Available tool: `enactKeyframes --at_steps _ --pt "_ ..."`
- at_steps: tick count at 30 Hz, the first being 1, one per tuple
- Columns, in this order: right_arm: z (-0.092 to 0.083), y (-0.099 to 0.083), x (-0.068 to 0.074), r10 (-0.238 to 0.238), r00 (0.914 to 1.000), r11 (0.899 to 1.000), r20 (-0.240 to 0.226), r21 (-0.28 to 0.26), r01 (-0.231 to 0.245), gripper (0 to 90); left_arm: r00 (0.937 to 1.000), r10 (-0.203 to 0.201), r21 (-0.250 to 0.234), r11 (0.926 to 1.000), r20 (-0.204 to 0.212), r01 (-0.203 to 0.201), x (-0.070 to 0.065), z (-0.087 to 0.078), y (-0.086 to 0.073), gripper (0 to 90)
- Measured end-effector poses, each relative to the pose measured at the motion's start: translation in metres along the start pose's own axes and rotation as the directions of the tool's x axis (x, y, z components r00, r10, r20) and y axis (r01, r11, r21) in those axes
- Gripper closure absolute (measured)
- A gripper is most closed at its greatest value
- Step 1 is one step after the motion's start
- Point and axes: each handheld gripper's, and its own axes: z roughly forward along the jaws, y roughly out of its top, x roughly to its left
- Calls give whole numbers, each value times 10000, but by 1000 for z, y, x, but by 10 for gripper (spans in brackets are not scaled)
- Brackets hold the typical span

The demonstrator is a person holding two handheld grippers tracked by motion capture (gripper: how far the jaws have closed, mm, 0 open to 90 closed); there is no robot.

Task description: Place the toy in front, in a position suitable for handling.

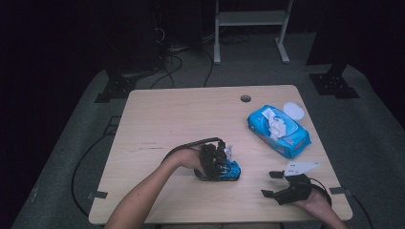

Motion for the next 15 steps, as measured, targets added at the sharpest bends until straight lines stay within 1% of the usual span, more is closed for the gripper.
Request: enactKeyframes --at_steps 3,5,9,12,13,14,15 --pt "0 0 0 22 10000 10000 -15 0 -22 182 9999 -121 -76 9999 103 122 0 4 -2 279" --pt "0 0 0 26 10000 10000 -14 9 -26 181 9999 -153 -99 9998 44 153 -1 7 -4 279" --pt "0 0 0 74 10000 10000 -22 -53 -74 181 9997 -215 -336 9992 67 217 -1 8 -5 277" --pt "0 0 0 129 9999 9999 6 -115 -129 181 9994 -351 -641 9973 46 354 -1 9 -7 270" --pt "-1 1 0 160 9999 9998 29 -123 -160 181 9987 -507 -855 9950 53 509 -2 9 -8 258" --pt "-1 1 0 145 9999 9998 59 -166 -144 178 9983 -575 -1013 9932 58 577 -2 8 -10 239" --pt "-2 2 0 199 9998 9996 81 -189 -198 178 9976 -691 -1234 9900 -11 685 -2 7 -12 228"
